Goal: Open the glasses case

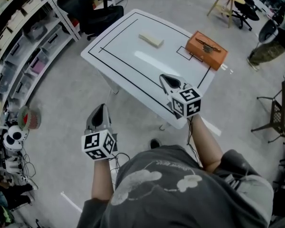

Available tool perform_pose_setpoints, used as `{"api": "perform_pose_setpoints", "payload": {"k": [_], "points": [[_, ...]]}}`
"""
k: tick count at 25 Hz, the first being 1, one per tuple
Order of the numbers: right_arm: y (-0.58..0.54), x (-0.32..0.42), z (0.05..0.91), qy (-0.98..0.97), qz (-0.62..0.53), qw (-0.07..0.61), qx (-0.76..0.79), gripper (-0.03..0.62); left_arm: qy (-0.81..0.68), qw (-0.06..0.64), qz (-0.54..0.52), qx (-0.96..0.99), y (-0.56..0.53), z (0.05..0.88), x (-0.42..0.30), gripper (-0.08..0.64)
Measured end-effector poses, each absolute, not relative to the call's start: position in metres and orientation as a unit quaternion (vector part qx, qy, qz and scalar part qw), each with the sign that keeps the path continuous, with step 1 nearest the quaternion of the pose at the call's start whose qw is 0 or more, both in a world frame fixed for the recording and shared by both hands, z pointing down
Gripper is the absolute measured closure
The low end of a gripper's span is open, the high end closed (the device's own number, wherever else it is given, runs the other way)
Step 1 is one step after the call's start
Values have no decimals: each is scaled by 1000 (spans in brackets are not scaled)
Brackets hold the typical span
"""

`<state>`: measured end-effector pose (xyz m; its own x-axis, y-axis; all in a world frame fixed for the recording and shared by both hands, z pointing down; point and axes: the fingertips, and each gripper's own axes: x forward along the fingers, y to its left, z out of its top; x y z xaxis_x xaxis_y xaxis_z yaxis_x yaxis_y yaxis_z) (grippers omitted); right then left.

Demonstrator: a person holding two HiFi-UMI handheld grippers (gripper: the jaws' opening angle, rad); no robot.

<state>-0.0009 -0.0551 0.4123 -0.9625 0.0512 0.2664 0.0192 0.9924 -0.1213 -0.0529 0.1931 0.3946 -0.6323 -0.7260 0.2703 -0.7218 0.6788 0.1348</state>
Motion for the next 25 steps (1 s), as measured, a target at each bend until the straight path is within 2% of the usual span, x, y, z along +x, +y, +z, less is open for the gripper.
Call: {"api": "perform_pose_setpoints", "payload": {"k": [13, 25], "points": [[-104, -19, 439, -985, 77, 152, 9, 592, -883, 161, 10, 440, 125, 404, -92, 558], [-179, -79, 454, -978, 77, 167, 103, 592, -834, 167, 22, 525, 21, 422, -210, 558]]}}
